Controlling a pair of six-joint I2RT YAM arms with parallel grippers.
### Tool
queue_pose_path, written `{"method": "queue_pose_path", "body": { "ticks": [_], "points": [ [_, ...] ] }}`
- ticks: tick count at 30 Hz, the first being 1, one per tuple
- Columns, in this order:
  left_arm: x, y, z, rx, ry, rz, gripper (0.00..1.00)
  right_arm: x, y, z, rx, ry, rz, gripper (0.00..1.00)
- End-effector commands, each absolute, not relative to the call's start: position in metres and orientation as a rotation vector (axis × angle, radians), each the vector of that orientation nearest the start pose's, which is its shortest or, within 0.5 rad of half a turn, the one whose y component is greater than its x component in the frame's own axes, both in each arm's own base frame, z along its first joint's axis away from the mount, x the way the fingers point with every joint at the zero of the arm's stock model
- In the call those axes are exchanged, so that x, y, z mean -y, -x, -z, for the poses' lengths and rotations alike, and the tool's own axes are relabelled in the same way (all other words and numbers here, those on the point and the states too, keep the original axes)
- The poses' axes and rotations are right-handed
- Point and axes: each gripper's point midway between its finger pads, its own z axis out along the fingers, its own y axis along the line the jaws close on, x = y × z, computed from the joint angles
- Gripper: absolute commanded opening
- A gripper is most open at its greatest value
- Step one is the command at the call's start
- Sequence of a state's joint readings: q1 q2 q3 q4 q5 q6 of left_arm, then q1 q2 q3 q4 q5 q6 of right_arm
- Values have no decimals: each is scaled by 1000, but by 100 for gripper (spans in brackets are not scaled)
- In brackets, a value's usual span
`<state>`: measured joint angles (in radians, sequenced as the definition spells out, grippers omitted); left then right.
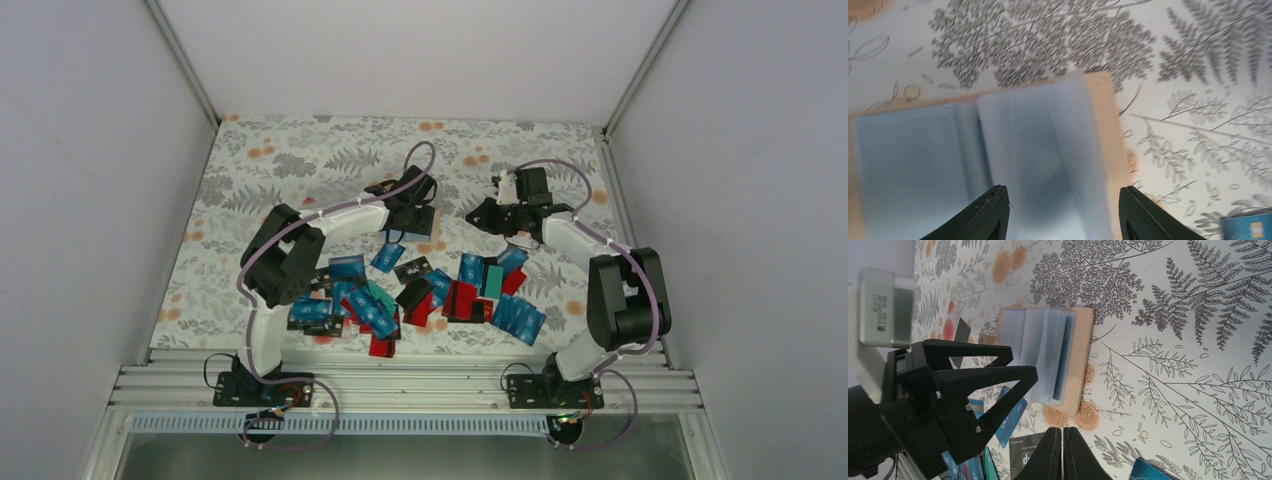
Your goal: Put the credit cards into the card holder
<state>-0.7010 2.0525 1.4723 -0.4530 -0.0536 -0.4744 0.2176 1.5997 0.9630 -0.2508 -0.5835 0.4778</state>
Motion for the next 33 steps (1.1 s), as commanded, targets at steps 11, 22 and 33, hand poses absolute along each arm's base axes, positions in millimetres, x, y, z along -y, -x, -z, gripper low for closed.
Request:
{"method": "queue_pose_path", "body": {
  "ticks": [11, 22, 33],
  "points": [
    [338, -398, -49, -2626, -336, 307, 52, -180, -365, -100, -2538, -26, -1002, 5],
    [336, -398, -48, -2627, -325, 262, 22, -179, -365, -101, -2538, -29, -998, 4],
    [314, -403, -84, -2581, -202, 196, 3, -179, -365, -102, -2539, -38, -999, 4]
  ]
}}
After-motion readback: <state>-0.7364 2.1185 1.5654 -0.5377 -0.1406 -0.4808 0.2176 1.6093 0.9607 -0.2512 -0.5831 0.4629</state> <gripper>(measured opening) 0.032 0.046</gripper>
